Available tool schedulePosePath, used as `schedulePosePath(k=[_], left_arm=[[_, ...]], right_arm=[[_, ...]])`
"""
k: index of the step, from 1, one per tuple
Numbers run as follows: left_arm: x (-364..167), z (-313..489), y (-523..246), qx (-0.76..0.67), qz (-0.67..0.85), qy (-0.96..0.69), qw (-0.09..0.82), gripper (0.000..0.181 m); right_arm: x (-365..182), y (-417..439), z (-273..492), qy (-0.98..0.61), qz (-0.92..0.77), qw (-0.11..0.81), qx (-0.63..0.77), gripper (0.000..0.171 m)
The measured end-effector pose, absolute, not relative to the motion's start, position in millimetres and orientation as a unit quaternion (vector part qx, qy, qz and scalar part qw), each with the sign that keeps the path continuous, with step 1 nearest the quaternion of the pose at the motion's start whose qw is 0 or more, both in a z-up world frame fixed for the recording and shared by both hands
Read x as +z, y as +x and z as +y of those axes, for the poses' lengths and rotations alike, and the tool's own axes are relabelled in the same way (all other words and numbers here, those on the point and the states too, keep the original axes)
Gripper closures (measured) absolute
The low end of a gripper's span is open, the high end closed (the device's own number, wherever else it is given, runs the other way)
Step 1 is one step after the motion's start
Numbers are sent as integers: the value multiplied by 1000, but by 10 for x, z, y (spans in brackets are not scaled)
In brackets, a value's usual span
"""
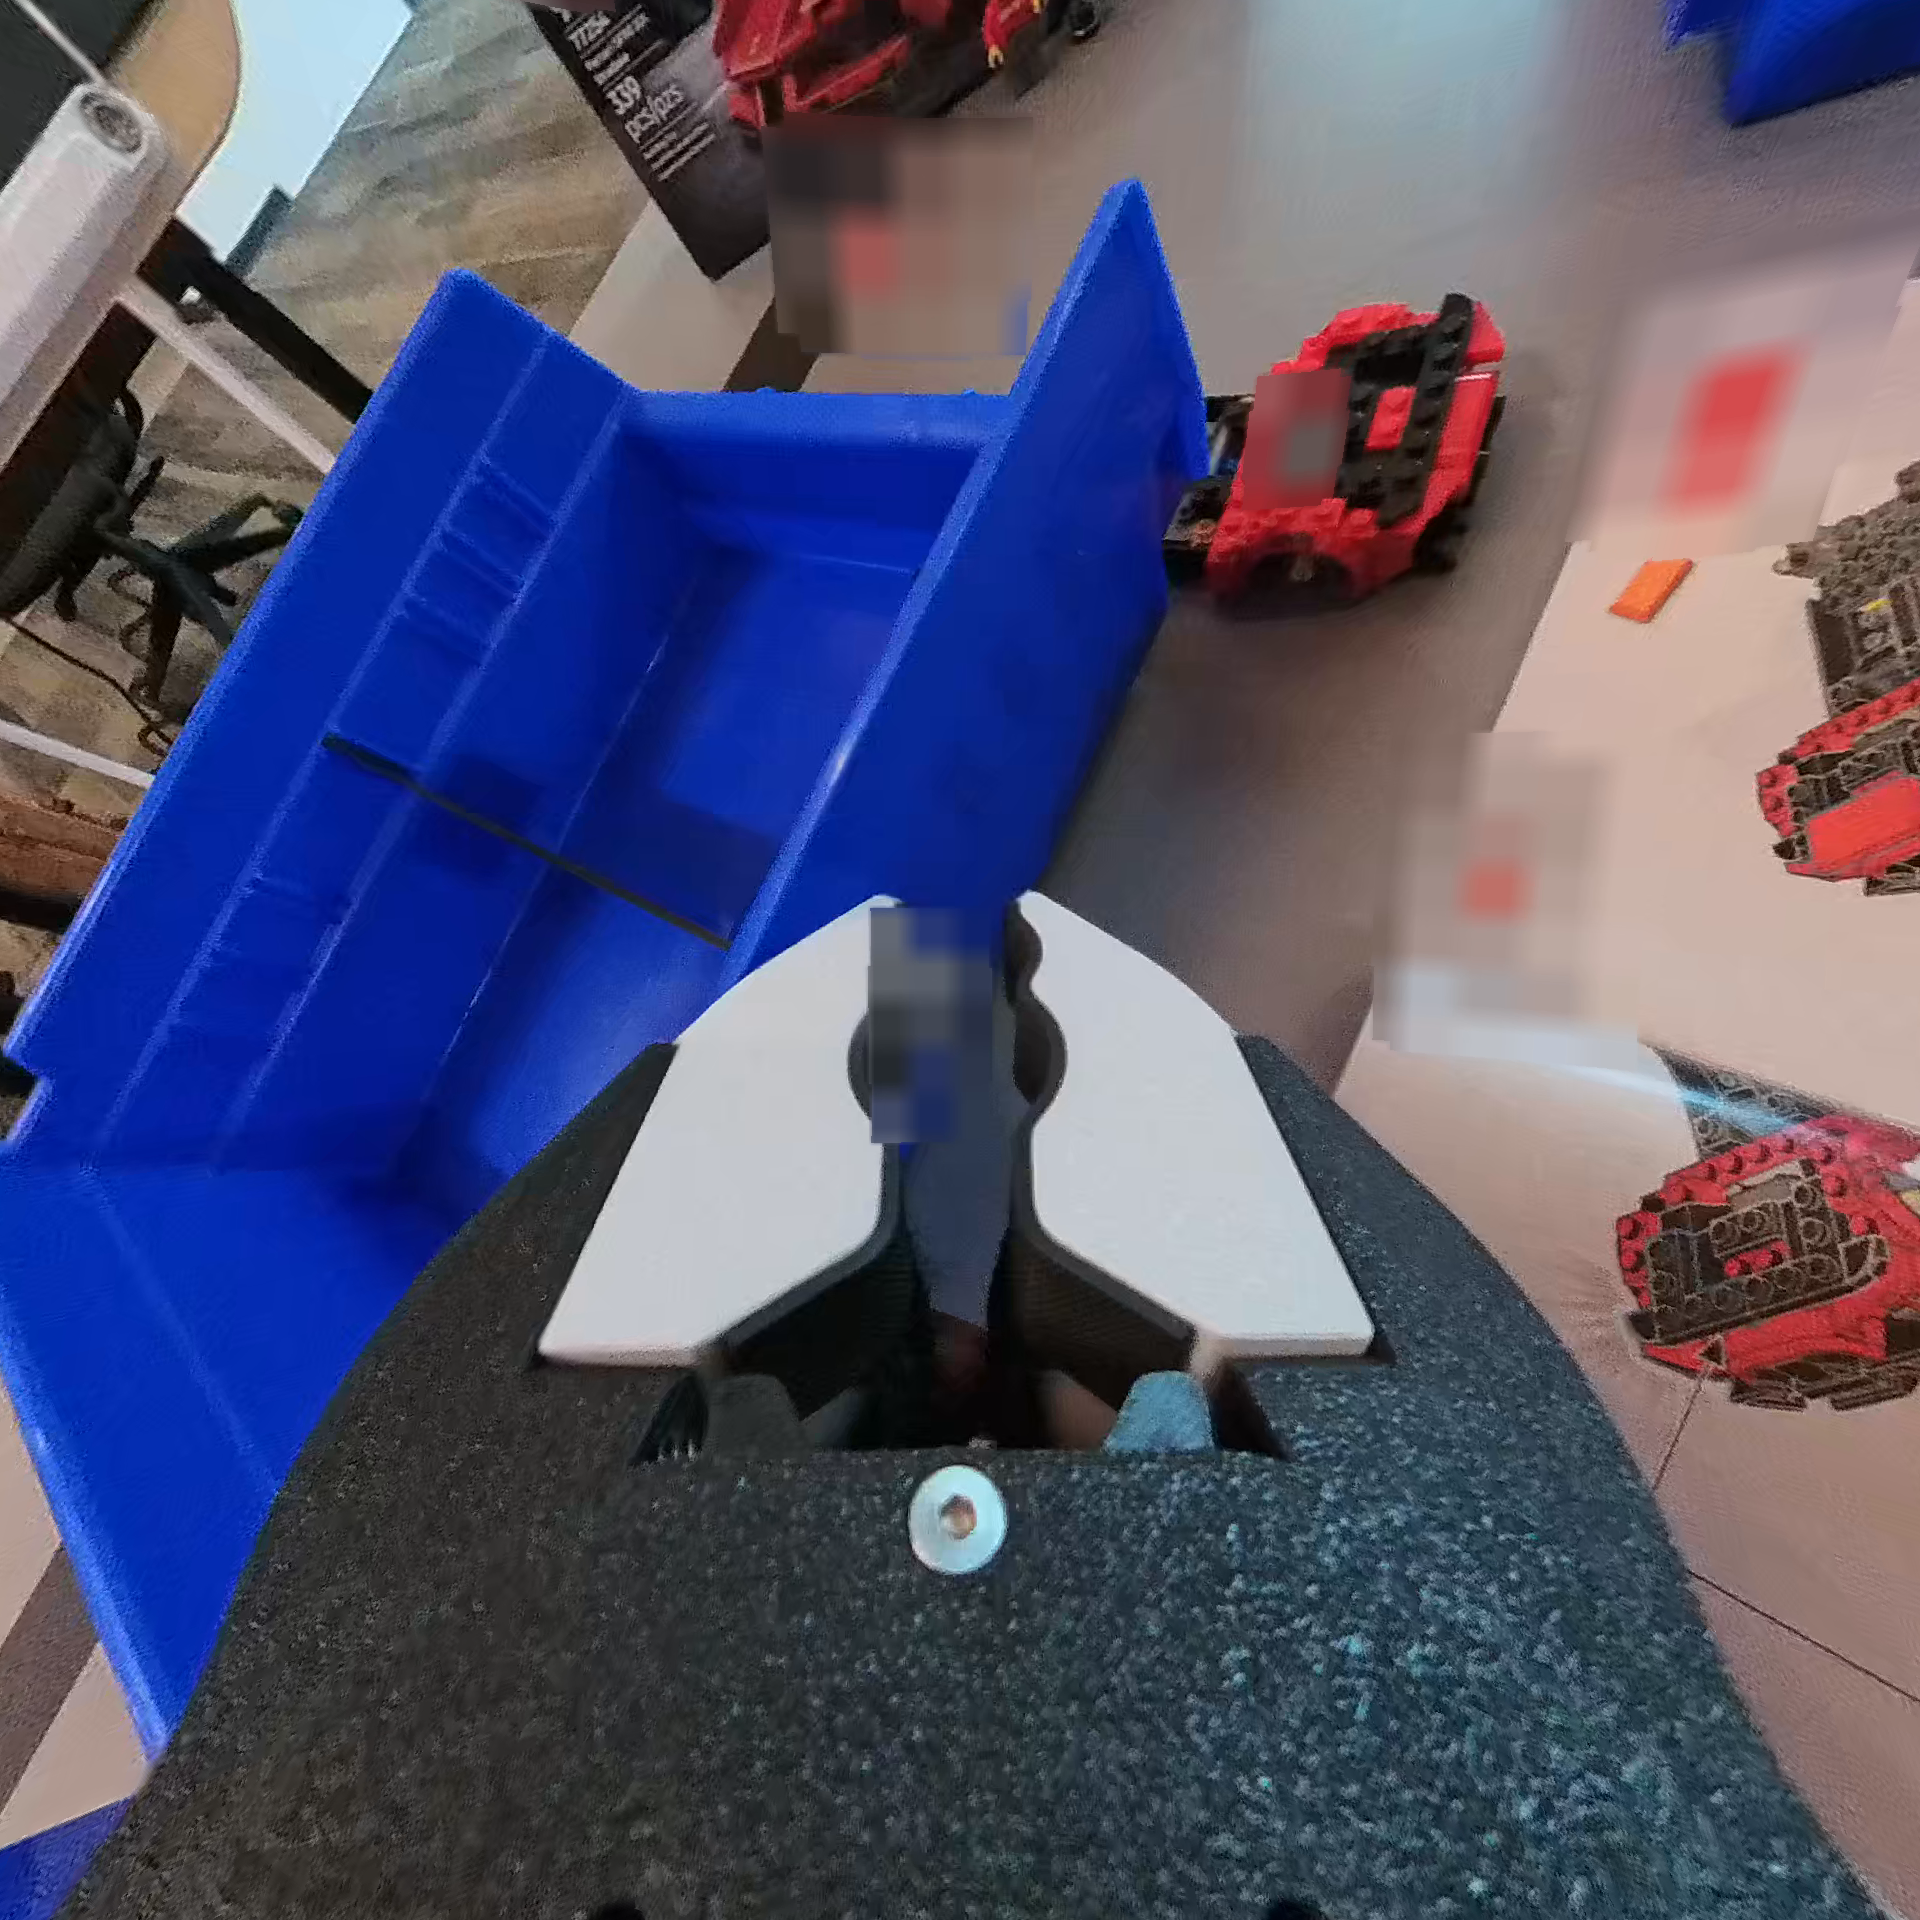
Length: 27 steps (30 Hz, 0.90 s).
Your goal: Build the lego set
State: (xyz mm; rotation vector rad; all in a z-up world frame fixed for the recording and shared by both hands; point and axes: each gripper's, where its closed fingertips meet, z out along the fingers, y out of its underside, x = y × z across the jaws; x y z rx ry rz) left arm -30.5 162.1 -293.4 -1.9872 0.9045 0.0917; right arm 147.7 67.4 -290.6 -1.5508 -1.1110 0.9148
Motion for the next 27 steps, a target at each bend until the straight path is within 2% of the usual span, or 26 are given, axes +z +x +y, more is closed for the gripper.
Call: schedulePosePath(k=[5,8,10,13,16,19,24,27], left_arm=[[-2909,1539,-276,19,361,-810,461,157],[-2910,1084,240,-78,435,-773,456,162],[-3076,739,571,-100,510,-743,421,165],[-3477,479,653,-44,599,-725,337,169],[-3548,436,620,-56,586,-742,321,176],[-3587,398,624,-84,567,-758,311,181],[-3592,385,754,-124,542,-759,338,181],[-3585,387,791,-120,539,-754,356,180]], right_arm=[[-3006,1499,765,-662,-451,475,366,154],[-3164,1624,911,-714,-444,444,312,154],[-3266,1711,983,-745,-437,418,283,154],[-3380,1804,1045,-778,-423,383,263,154],[-3558,1945,1096,-814,-419,344,209,154],[-3525,1990,1116,-836,-402,327,180,116],[-2974,1524,1351,-811,-384,400,188,83],[-3073,1217,1675,-826,-387,372,173,70]])
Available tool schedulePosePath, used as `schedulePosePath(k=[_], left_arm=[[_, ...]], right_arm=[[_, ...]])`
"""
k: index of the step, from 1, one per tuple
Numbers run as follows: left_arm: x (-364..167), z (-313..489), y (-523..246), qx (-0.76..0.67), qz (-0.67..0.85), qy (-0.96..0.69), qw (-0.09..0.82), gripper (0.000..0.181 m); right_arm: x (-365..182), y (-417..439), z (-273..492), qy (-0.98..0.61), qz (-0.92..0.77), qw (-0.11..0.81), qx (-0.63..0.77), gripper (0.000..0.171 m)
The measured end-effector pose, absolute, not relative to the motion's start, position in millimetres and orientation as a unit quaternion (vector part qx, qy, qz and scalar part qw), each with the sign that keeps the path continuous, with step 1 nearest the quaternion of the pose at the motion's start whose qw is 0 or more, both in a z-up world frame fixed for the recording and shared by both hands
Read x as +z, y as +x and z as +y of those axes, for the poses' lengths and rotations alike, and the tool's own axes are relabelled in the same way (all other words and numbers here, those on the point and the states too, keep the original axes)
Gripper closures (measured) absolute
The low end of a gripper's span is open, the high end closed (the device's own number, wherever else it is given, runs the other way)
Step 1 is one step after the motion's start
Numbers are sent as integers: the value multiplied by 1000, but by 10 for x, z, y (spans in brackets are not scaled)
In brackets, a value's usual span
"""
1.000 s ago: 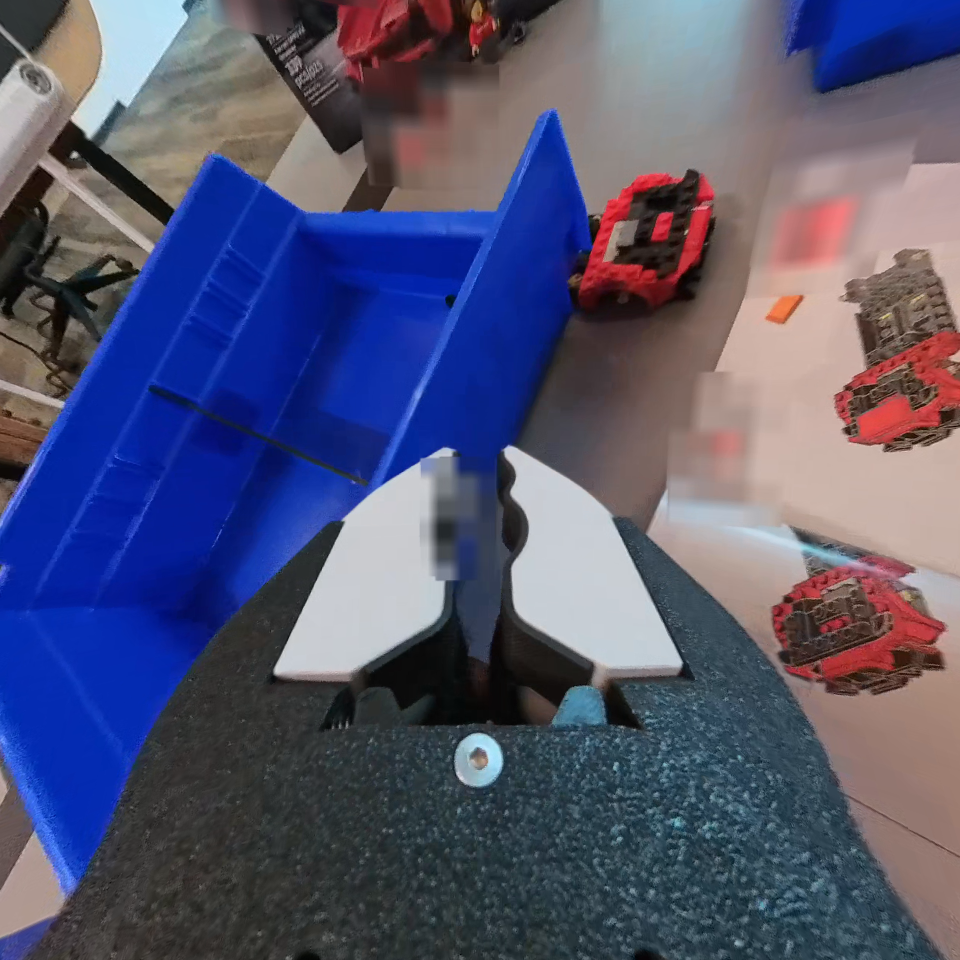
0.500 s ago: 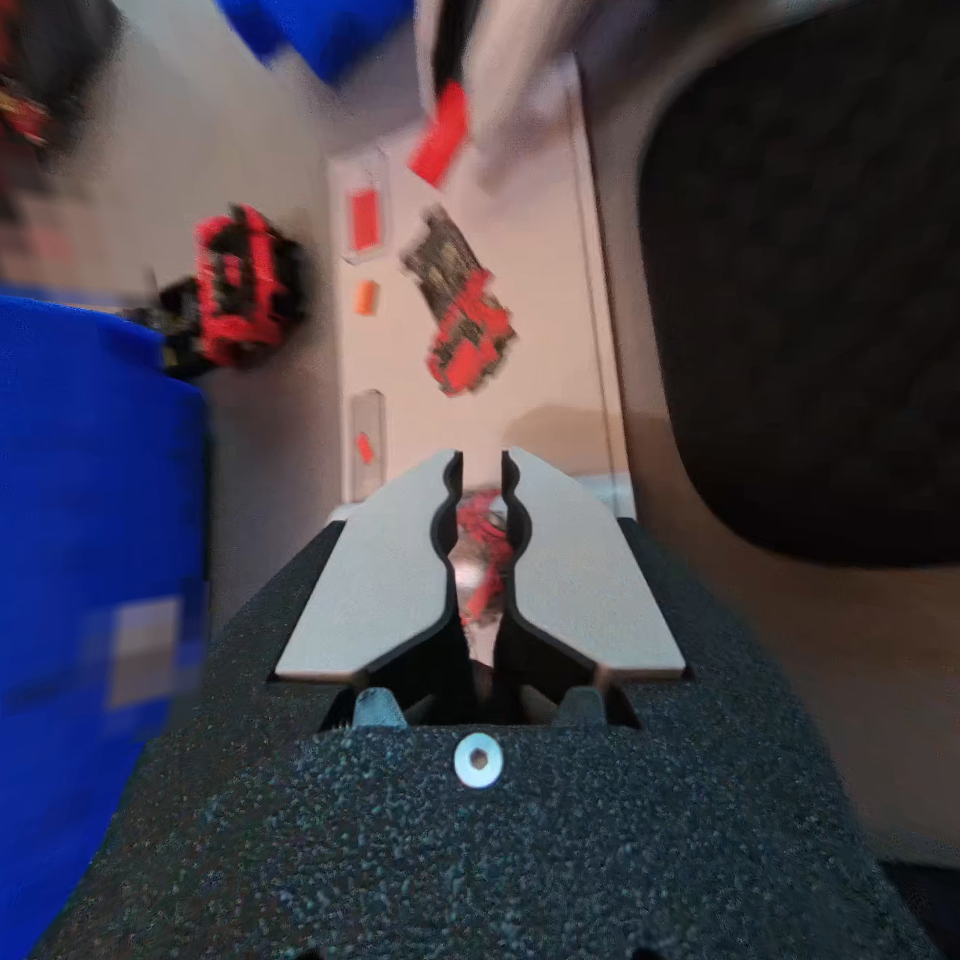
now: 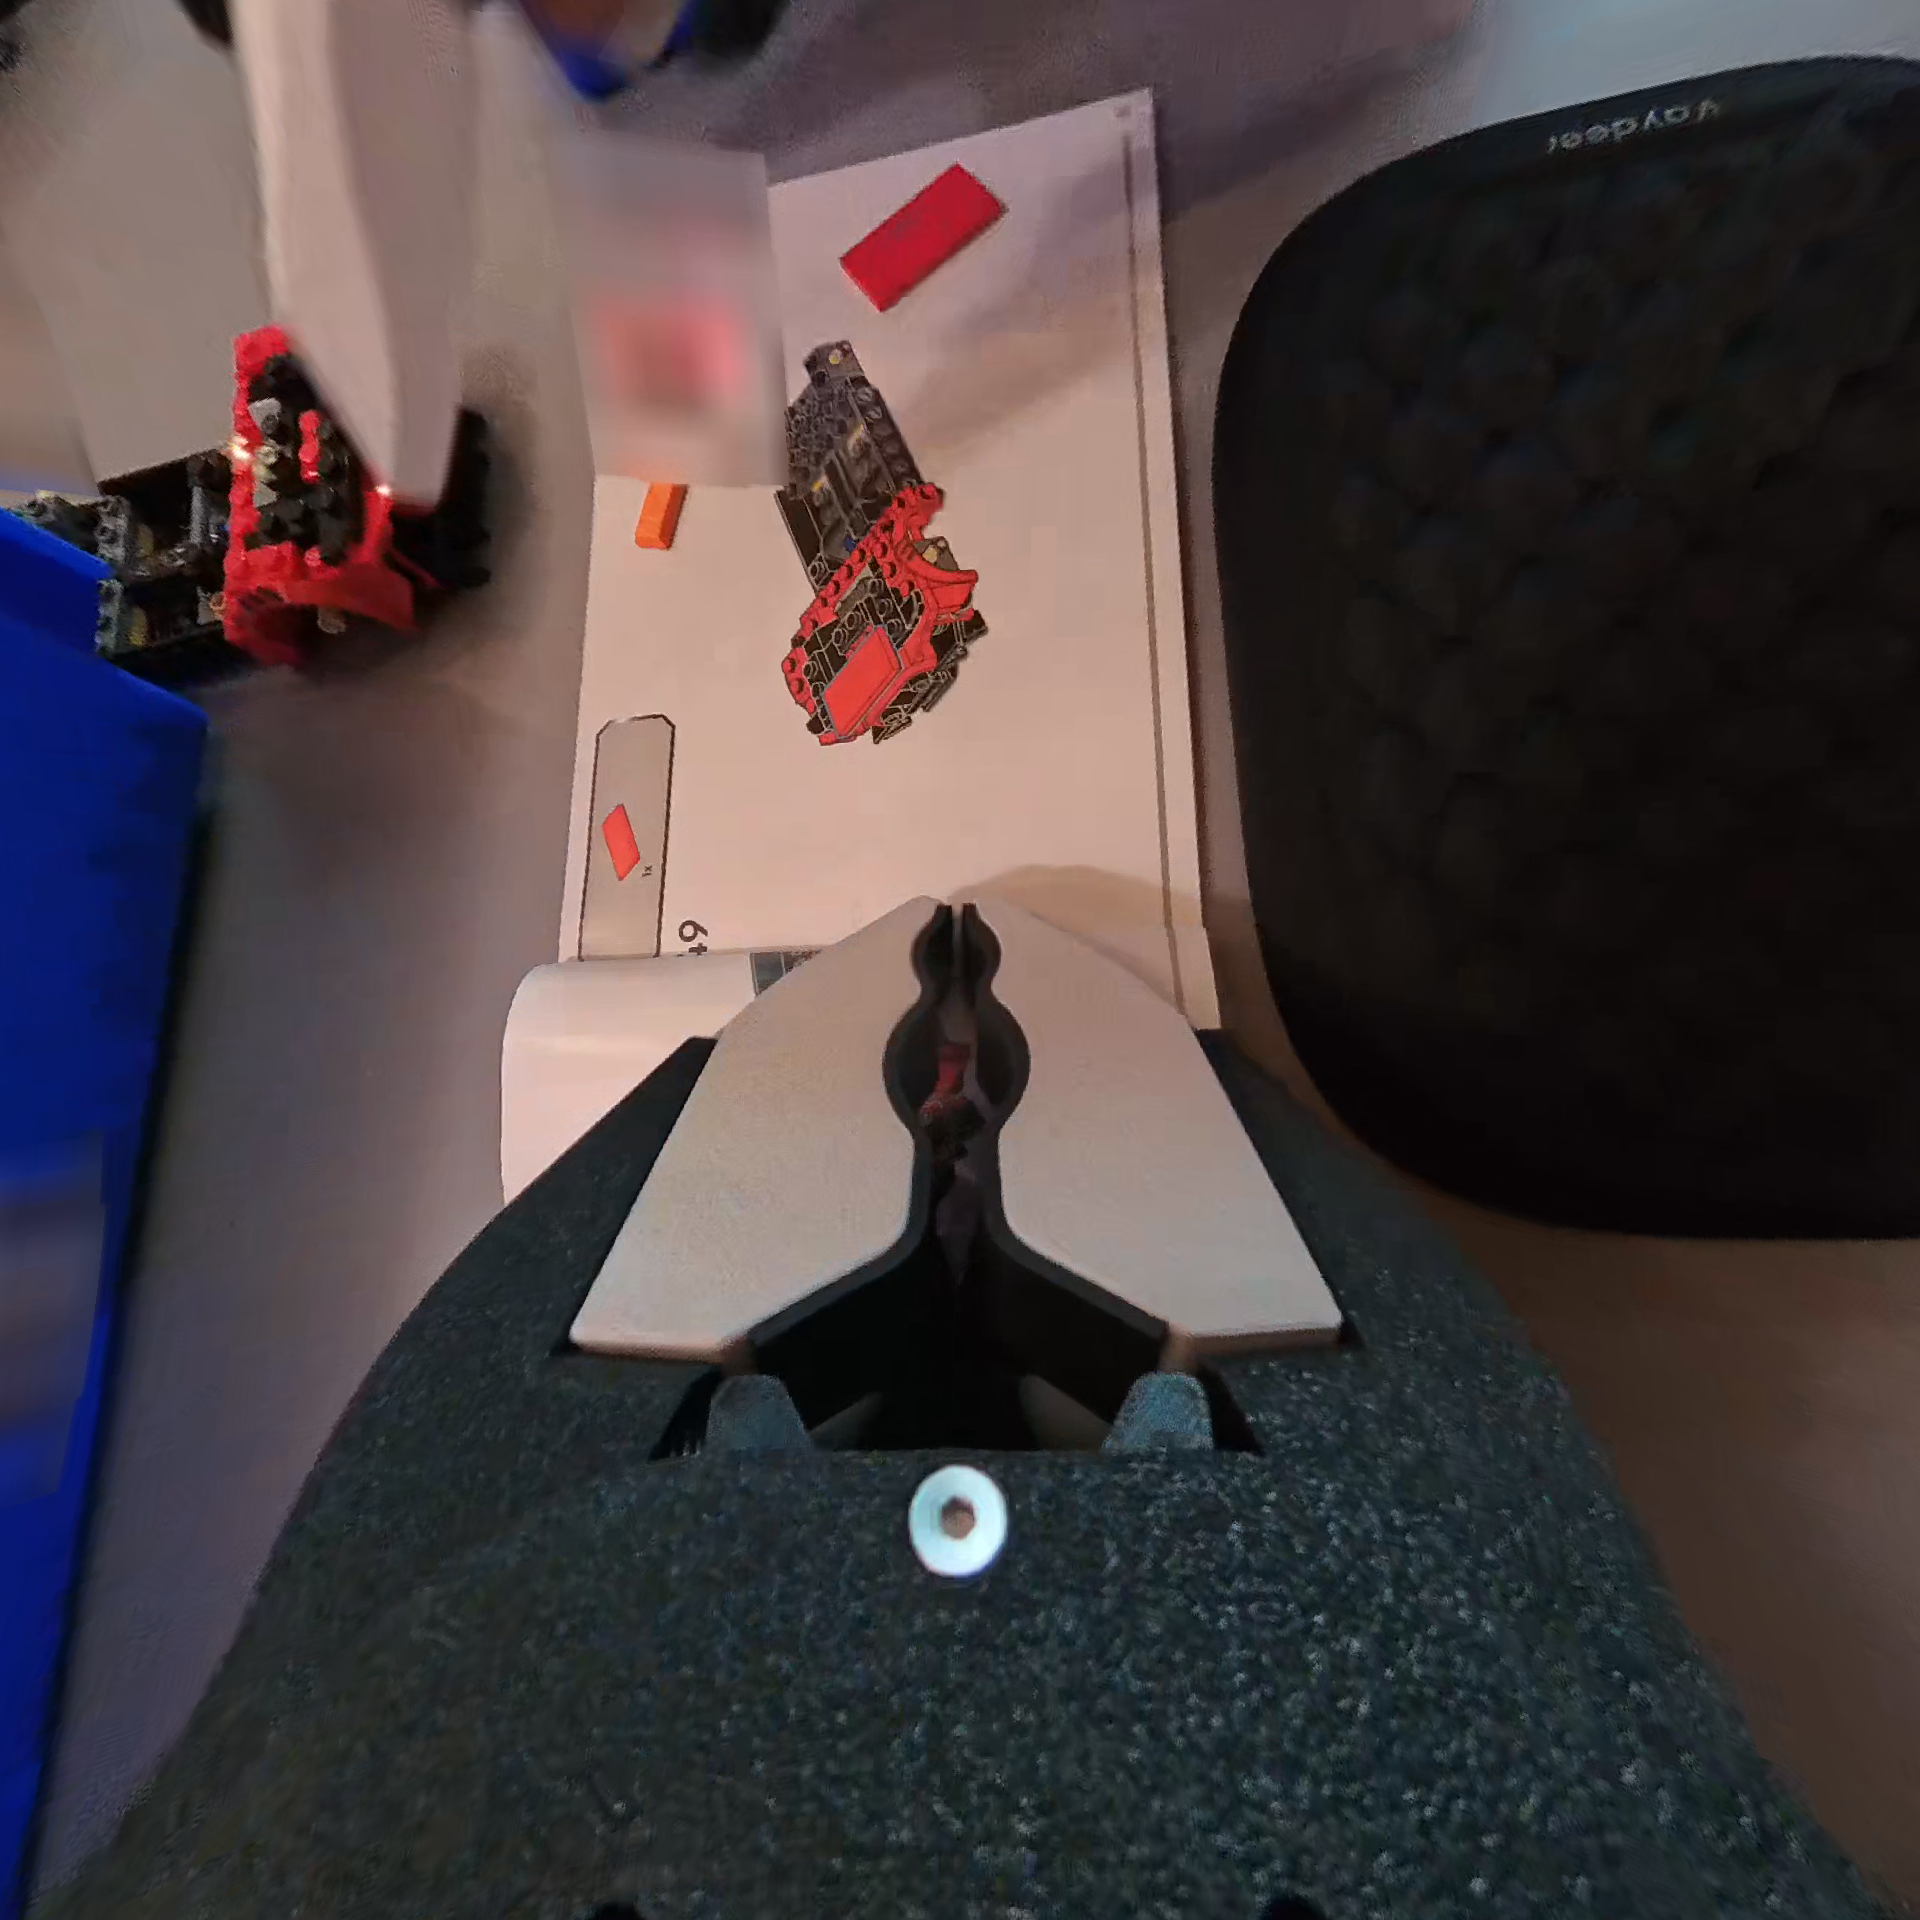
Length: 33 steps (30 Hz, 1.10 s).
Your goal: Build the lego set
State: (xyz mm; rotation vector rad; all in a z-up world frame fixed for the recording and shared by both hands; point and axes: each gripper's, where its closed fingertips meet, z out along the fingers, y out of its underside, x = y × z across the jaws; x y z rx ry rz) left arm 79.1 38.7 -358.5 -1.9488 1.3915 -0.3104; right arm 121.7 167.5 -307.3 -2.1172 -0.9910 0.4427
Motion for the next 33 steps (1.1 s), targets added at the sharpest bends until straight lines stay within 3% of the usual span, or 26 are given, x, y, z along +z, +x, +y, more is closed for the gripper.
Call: schedulePosePath(k=[4,11,24,33], left_arm=[[-3492,434,784,-82,531,-740,406,169],[-3085,426,725,-71,501,-693,514,169],[-3213,503,510,-67,483,-711,507,168],[-3238,541,357,-50,476,-724,497,168]], right_arm=[[-3431,1123,2055,-866,-374,311,112,71],[-3624,1083,2217,-891,-360,269,70,82],[-3503,1375,2080,-893,-326,301,77,87],[-3217,1528,1340,-882,-332,311,126,87]])
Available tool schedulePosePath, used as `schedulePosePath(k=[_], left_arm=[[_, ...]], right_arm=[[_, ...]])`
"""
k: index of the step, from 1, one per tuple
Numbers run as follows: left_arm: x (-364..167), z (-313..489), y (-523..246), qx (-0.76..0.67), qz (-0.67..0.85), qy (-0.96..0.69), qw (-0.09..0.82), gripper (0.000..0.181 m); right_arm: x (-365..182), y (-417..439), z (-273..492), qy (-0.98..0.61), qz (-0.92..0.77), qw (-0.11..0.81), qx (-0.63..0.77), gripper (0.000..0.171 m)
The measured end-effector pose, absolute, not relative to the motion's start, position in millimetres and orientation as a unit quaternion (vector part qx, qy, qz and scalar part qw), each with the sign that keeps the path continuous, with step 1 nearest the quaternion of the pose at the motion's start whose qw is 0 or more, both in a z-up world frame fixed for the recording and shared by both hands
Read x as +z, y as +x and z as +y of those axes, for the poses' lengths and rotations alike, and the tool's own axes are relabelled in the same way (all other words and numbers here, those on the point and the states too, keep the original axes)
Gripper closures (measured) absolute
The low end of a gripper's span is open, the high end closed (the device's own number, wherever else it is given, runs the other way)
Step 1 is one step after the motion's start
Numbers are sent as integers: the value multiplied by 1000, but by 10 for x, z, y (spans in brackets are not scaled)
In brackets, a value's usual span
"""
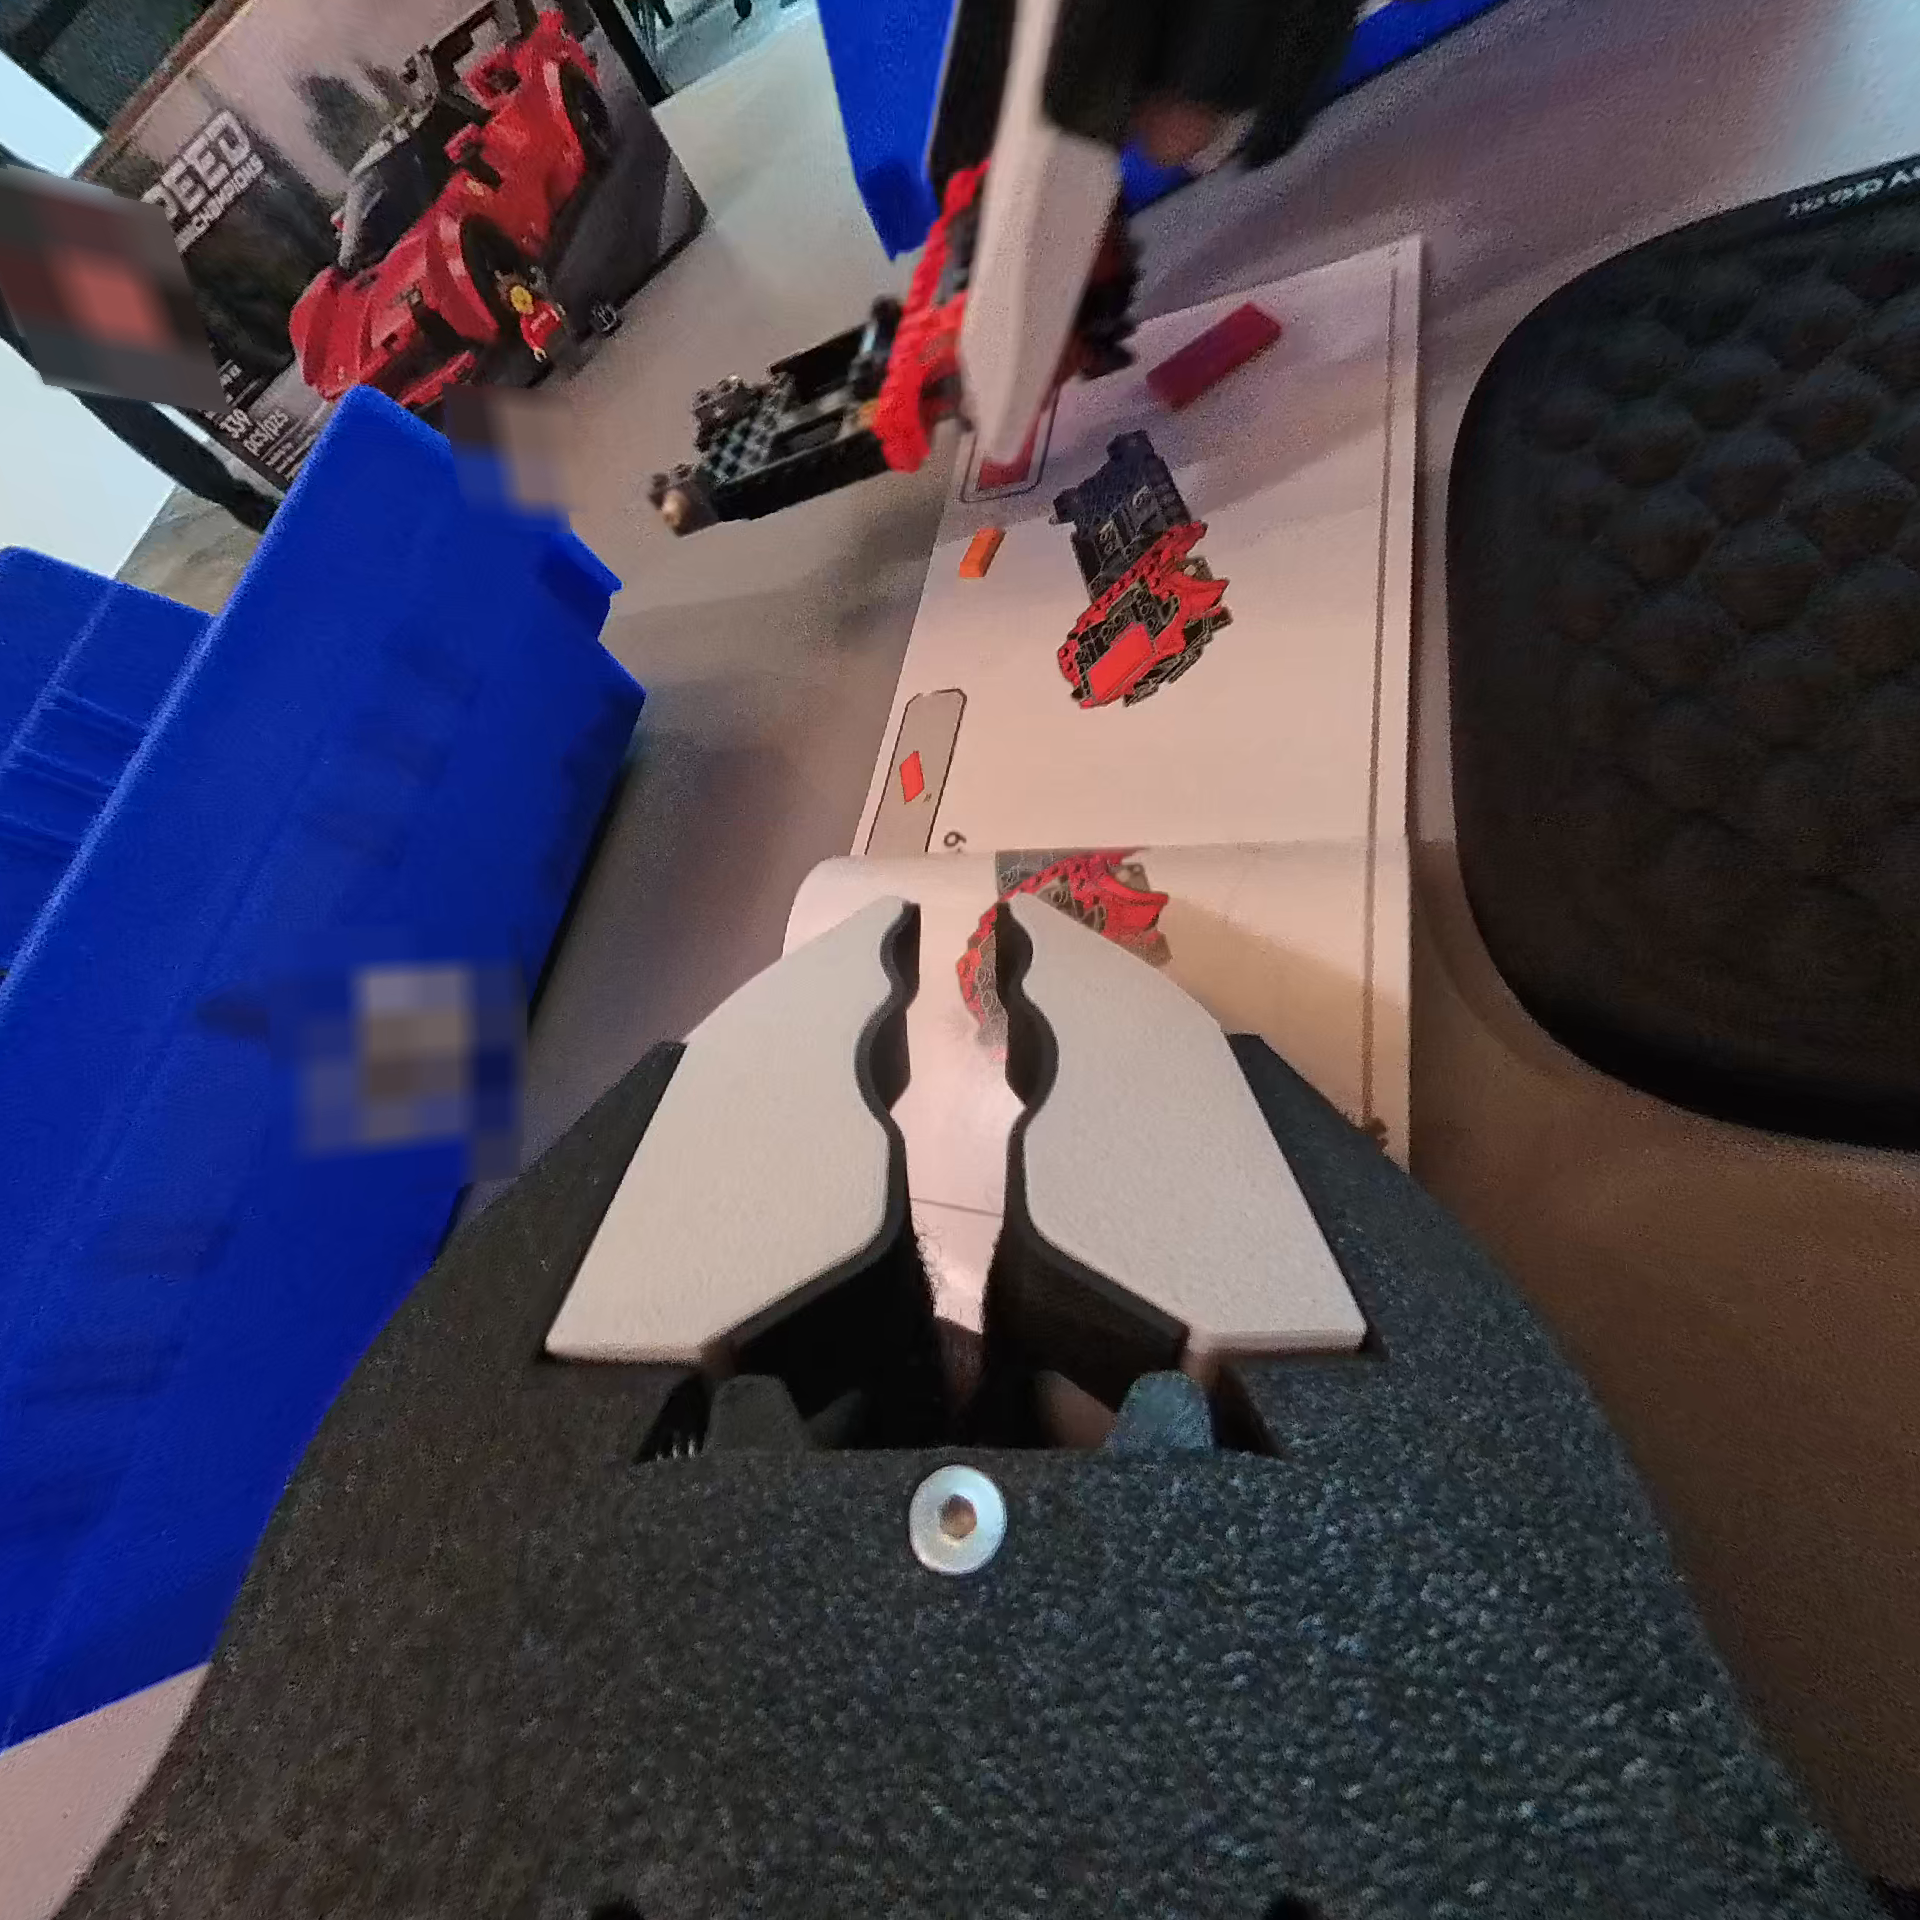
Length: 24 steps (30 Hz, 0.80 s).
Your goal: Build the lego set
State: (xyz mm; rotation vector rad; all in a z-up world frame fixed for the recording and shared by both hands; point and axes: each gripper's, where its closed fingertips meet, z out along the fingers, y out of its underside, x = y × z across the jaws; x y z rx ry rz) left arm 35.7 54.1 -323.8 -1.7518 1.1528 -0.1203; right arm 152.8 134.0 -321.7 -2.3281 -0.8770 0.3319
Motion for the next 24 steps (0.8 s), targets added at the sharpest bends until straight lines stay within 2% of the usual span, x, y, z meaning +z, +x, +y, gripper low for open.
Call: schedulePosePath(k=[7,13,20,24], left_arm=[[-3150,490,96,-27,464,-734,494,172],[-2970,309,-239,-46,409,-749,519,171],[-2925,43,-478,-57,392,-766,505,170],[-3088,-235,-656,-61,410,-794,445,170]], right_arm=[[-3312,1096,789,-860,-368,303,180,88],[-3589,990,742,-859,-393,296,139,87],[-3290,1003,626,-817,-408,312,264,79],[-3133,1250,580,-786,-421,323,318,102]])
